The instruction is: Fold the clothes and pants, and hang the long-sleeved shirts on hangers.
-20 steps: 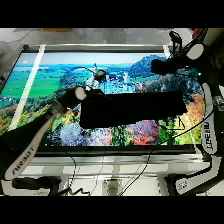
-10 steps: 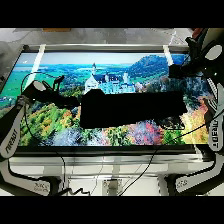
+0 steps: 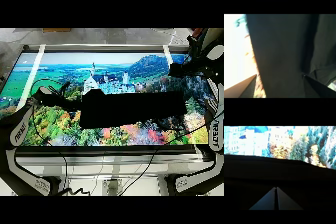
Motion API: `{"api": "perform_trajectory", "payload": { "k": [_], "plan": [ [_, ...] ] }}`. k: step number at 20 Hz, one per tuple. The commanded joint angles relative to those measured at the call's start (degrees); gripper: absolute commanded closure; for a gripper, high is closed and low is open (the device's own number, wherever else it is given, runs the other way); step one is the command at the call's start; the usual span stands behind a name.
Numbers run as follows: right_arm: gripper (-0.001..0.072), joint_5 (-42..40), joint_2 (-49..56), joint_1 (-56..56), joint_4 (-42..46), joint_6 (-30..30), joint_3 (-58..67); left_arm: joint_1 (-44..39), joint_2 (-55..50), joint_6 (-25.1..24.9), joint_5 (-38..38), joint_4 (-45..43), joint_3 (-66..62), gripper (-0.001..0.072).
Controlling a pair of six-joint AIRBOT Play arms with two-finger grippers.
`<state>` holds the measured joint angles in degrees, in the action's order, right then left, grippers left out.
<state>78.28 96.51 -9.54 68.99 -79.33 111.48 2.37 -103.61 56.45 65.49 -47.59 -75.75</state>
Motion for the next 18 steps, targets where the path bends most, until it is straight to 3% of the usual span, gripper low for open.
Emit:
{"api": "perform_trajectory", "payload": {
  "k": [1,3,5,7,11,15,18],
  "plan": [
    [0.0694,-0.31,-0.04,-0.04,-0.87,0.00,0.00,-2.54,-1.57,-0.57,-2.45,-0.70,0.09,0.0162],
    [0.0694,0.02,-0.02,-0.04,-2.03,-0.02,0.00,-4.02,-1.57,-0.55,-2.97,-0.72,0.09,0.0232],
    [0.0693,0.37,-0.04,-0.04,-4.09,-0.02,0.00,-4.83,-1.49,-0.31,-2.67,-0.68,0.07,0.0549],
    [0.0693,0.42,-0.04,-0.04,-6.03,0.00,0.00,-4.90,-0.55,-0.31,-1.03,0.07,0.02,0.0699],
    [0.0693,2.62,-0.04,-0.04,-5.73,1.14,0.00,-4.22,5.40,1.22,3.67,-0.87,-0.50,0.0701],
    [0.0693,3.45,-0.04,-0.07,-5.79,2.08,0.00,-5.60,13.77,11.67,9.25,-8.41,-5.05,0.0702],
    [0.0693,3.87,-0.04,-0.04,-5.79,2.05,0.00,-8.20,19.52,20.22,9.40,-16.41,-8.24,0.0702]
  ]
}}
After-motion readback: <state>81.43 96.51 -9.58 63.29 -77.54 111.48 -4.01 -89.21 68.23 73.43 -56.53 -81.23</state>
